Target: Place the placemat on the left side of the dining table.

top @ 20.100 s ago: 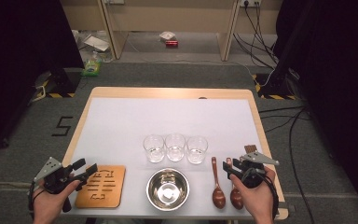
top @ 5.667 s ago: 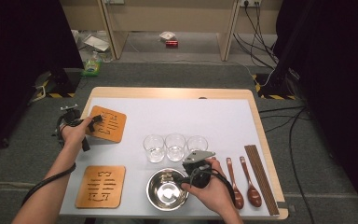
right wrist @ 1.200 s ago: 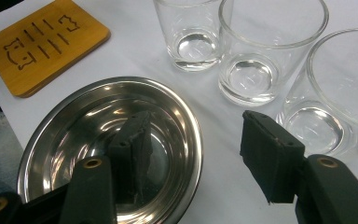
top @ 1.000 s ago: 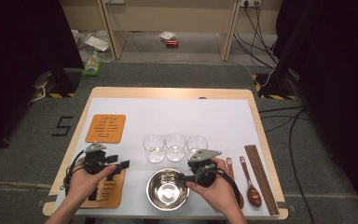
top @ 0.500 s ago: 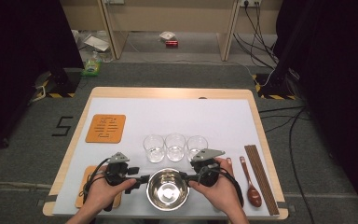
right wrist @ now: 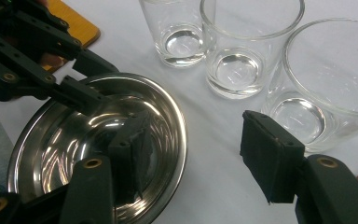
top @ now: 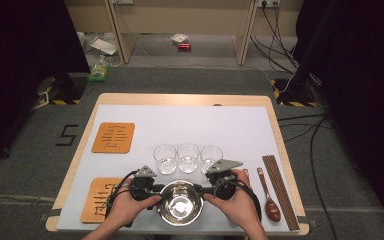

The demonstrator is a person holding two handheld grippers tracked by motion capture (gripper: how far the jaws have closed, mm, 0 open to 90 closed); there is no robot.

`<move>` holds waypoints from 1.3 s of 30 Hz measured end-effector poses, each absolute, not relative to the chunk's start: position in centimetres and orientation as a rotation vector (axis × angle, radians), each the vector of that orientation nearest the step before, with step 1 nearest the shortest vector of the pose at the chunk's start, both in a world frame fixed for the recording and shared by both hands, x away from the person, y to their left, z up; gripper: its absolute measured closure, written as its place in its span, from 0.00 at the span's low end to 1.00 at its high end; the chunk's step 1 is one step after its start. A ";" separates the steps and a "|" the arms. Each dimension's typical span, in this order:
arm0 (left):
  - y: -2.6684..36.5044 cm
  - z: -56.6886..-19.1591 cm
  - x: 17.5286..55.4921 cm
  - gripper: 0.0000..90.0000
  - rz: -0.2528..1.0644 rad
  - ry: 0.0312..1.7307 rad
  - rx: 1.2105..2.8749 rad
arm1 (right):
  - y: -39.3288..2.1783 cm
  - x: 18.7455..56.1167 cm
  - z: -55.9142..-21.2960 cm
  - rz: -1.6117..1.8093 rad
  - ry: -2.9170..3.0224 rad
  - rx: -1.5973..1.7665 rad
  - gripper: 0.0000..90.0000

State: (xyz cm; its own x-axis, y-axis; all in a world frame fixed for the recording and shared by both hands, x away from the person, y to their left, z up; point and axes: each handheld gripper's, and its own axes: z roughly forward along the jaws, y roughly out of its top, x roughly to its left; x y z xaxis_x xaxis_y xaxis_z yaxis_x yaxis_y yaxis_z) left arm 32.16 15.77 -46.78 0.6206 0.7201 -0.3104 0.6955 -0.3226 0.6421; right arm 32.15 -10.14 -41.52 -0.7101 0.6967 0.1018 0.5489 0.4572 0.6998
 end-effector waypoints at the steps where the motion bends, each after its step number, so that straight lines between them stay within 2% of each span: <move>1: 15.7 -46.8 32.2 0.63 0.037 1.106 2.081 | -10.2 32.2 -41.5 1.093 2.507 1.084 0.49; 8: 15.5 -47.2 32.6 0.79 0.030 1.116 2.106 | -10.3 32.2 -41.6 1.090 2.506 1.100 0.49; 12: 15.5 -47.4 32.7 0.85 0.025 1.127 2.091 | -10.3 32.2 -41.7 1.089 2.506 1.104 0.49; 21: 15.9 -46.6 32.3 0.90 -0.035 1.107 2.018 | -10.5 32.3 -41.6 1.095 2.500 1.108 0.49; 26: 16.2 -45.8 31.9 0.92 -0.006 1.078 2.005 | -10.8 32.3 -41.5 1.105 2.489 1.120 0.49; 39: 19.4 -44.7 31.6 0.92 -0.003 1.137 1.910 | -11.1 32.4 -41.4 1.102 2.480 1.123 0.49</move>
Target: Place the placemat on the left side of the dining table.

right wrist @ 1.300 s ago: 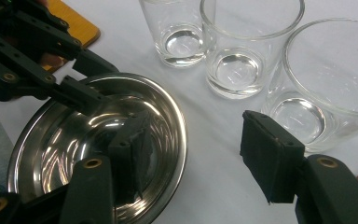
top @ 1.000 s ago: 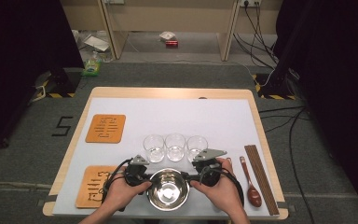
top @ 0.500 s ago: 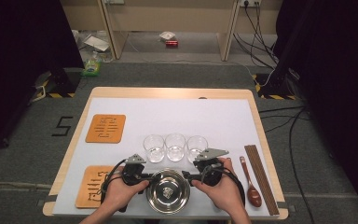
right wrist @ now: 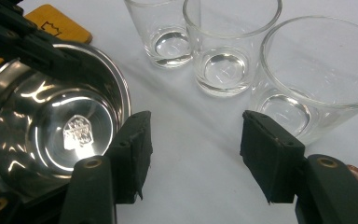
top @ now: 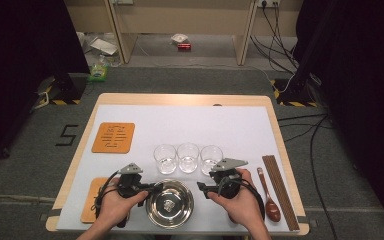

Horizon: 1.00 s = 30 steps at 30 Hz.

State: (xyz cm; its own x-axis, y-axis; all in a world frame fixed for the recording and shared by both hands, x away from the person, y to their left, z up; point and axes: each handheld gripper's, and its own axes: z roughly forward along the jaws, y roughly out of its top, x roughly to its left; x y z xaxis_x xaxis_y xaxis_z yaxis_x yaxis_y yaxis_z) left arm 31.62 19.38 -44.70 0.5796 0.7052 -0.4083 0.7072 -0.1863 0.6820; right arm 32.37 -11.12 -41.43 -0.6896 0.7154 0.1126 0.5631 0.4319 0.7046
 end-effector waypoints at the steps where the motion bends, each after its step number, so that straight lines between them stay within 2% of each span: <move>1: 19.7 -44.5 31.6 0.92 -0.006 1.136 1.907 | -11.1 32.4 -41.5 1.101 2.482 1.122 0.49; 30: 26.7 -42.0 32.8 0.92 0.093 1.272 1.731 | -11.0 32.3 -41.5 1.099 2.480 1.126 0.49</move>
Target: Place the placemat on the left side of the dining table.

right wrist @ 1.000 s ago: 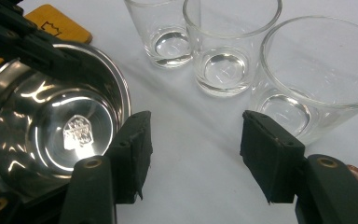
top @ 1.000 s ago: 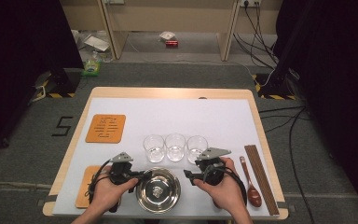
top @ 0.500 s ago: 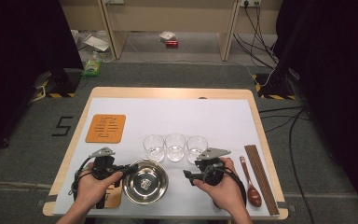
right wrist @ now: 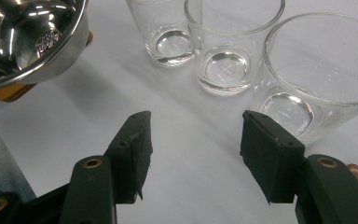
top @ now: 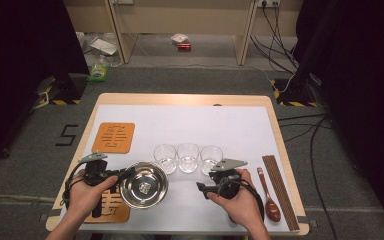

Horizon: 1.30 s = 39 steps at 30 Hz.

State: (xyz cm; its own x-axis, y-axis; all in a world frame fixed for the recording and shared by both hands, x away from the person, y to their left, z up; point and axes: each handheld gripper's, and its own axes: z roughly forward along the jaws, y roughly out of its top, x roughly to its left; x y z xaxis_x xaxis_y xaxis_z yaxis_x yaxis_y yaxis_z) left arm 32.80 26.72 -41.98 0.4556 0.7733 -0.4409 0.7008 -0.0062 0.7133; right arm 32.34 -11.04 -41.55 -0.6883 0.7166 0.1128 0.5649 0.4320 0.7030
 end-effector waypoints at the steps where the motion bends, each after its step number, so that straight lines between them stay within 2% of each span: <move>1: 26.8 -41.9 32.9 0.92 0.097 1.275 1.726 | -11.0 32.3 -41.6 1.100 2.481 1.127 0.49; 39: 32.4 -40.6 38.2 0.92 0.218 1.418 1.543 | -10.9 32.3 -41.6 1.098 2.487 1.127 0.49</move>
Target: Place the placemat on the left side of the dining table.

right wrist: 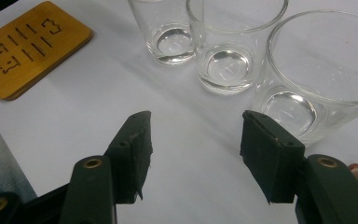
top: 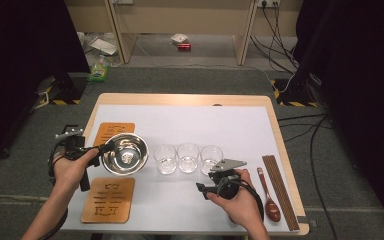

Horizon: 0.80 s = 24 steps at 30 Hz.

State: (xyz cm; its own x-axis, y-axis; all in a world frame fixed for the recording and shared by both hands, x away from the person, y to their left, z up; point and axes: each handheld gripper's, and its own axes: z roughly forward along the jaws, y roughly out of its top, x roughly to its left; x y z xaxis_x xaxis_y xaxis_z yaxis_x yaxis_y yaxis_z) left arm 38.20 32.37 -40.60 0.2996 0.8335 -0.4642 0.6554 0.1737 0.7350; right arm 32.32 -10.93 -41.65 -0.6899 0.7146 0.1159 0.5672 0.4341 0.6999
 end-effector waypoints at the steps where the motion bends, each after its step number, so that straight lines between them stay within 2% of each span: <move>1: 32.5 -40.6 38.4 0.92 0.216 1.417 1.539 | -10.9 32.3 -41.7 1.096 2.484 1.127 0.49; 24: 34.7 -41.0 42.4 0.92 0.264 1.496 1.467 | -10.9 32.3 -41.7 1.098 2.490 1.130 0.49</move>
